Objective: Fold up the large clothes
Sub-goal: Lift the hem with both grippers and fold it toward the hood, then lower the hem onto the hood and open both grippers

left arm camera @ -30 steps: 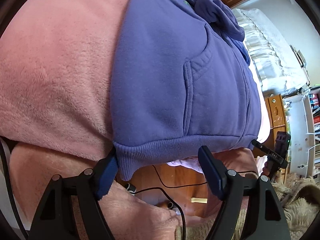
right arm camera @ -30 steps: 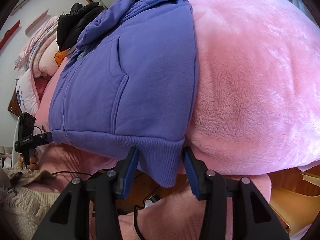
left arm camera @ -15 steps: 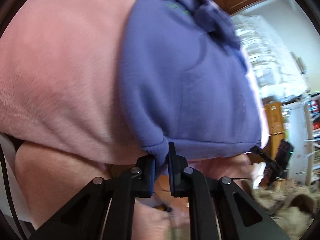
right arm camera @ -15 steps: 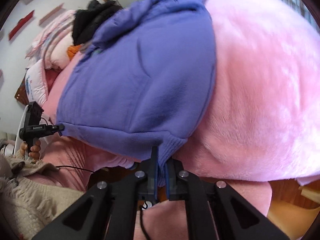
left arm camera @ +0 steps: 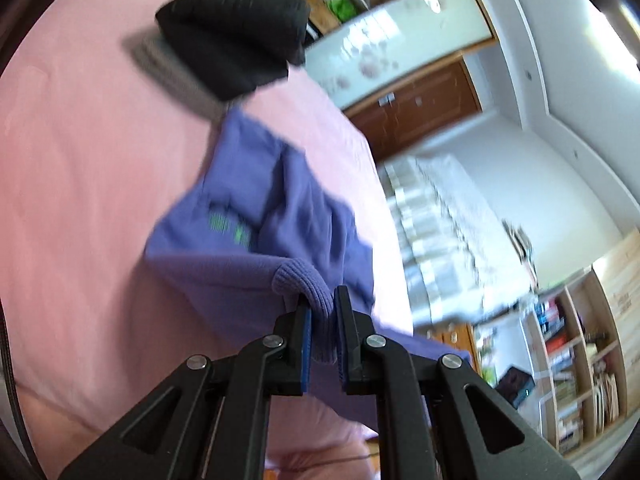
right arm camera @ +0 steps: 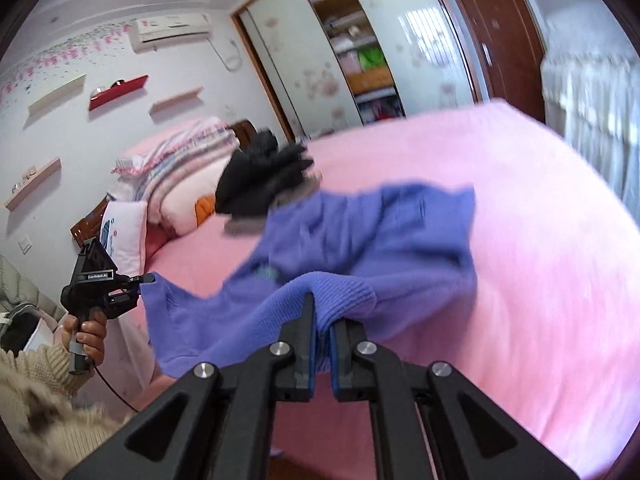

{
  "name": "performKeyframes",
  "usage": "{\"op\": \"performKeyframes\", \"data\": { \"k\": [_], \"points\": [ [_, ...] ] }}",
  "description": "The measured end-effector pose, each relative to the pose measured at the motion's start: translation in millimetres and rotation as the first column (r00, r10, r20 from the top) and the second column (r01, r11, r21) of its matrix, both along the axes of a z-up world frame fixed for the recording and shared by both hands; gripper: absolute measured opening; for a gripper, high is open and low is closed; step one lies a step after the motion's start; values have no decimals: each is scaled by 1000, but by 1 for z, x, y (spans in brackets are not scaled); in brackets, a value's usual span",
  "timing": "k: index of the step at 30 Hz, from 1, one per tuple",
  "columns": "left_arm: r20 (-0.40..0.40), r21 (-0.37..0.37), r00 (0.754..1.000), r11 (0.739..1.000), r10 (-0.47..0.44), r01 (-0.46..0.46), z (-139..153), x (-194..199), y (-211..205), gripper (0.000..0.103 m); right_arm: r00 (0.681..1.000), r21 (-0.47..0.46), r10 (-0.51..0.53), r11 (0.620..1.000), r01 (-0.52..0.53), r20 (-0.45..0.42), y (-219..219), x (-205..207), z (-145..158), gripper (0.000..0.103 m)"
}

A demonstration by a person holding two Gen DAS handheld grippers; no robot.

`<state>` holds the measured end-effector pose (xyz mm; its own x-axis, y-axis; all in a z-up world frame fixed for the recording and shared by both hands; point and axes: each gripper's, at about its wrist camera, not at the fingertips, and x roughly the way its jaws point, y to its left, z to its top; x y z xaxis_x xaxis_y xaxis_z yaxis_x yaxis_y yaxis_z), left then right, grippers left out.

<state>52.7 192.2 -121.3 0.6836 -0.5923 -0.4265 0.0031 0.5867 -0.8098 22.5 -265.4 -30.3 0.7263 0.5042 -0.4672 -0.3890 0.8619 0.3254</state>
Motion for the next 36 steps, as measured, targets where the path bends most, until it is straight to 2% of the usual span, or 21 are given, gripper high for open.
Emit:
{"op": "performKeyframes", "data": {
  "k": [4,7,10,14,18,20,24,27,29,31,36],
  "points": [
    [33,54,996,995,83,-85,37,54,6,8,997,-20,-27,999,29,70,0,42,30,4],
    [45,89,990,987,130,-134,55,100,8,8,993,-36,-72,996,76,98,-5,86,45,4],
    [45,129,986,978,161,-166,63,154,7,8,988,-42,-113,992,118,107,-12,130,53,4],
    [12,227,985,959,173,-172,55,233,0,8,982,-72,-157,984,164,101,-7,199,46,4],
    [-27,305,981,936,192,-175,30,308,-14,8,972,-115,-228,965,234,58,-2,278,18,4],
    [-40,371,981,914,192,-163,12,339,-25,8,964,-140,-265,954,265,21,-3,313,-5,4],
    [-62,493,980,860,188,-134,-29,375,-42,8,948,-207,-311,934,292,-68,-4,363,-56,4],
    [-69,593,981,798,183,-107,-62,389,-57,8,933,-268,-333,919,289,-137,-2,390,-96,4],
    [-67,622,981,776,183,-103,-80,389,-66,8,922,-273,-341,919,285,-184,-4,397,-120,4],
    [-56,635,981,765,184,-108,-87,389,-71,8,918,-276,-339,920,278,-206,-3,400,-135,4],
    [-45,688,982,718,182,-102,-91,392,-86,9,915,-289,-341,918,273,-217,-2,402,-145,3]
  ]
}}
